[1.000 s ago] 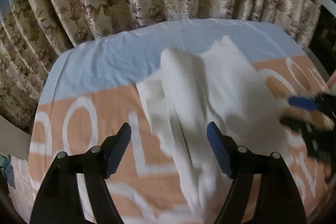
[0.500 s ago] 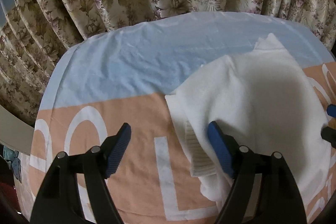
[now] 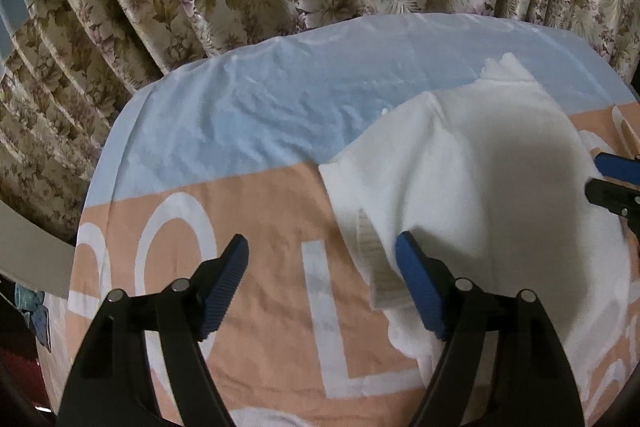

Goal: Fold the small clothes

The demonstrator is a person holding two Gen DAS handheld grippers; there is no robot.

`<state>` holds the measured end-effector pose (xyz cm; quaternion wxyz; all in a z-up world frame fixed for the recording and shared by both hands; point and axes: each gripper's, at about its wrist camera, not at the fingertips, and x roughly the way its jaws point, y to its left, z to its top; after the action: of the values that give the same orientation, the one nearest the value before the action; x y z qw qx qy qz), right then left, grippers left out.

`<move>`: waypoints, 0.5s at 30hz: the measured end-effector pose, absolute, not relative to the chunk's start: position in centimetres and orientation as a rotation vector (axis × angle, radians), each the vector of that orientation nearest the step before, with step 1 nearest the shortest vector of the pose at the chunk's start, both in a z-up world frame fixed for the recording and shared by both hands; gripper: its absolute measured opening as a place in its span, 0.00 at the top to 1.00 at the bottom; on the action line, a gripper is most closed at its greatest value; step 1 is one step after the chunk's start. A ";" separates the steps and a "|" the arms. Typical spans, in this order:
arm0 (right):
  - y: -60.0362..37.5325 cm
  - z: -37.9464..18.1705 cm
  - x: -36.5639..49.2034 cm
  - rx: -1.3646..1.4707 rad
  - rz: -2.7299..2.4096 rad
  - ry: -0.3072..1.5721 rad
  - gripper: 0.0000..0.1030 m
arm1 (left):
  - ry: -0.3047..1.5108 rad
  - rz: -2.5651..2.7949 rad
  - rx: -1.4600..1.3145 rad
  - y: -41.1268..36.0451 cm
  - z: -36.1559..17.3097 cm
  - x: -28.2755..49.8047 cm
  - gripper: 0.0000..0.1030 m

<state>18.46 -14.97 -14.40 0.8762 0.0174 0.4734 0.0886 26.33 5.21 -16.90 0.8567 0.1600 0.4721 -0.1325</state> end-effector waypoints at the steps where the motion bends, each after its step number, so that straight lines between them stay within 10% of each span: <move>1: -14.9 -13.9 17.9 0.037 0.194 0.974 0.53 | 0.999 -0.280 0.323 5.5 -16.5 26.1 0.22; 4: -14.9 -12.4 16.1 0.031 0.201 0.926 0.27 | 0.993 -0.310 0.270 6.5 -14.7 24.8 0.11; 15: -16.1 -12.8 14.2 0.026 0.131 0.933 0.17 | 1.083 -0.447 0.187 6.0 -16.2 21.6 0.05</move>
<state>14.20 -16.12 -12.76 0.8910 0.0125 0.4494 0.0633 21.55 5.98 -16.20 0.8291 0.0883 0.5103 -0.2105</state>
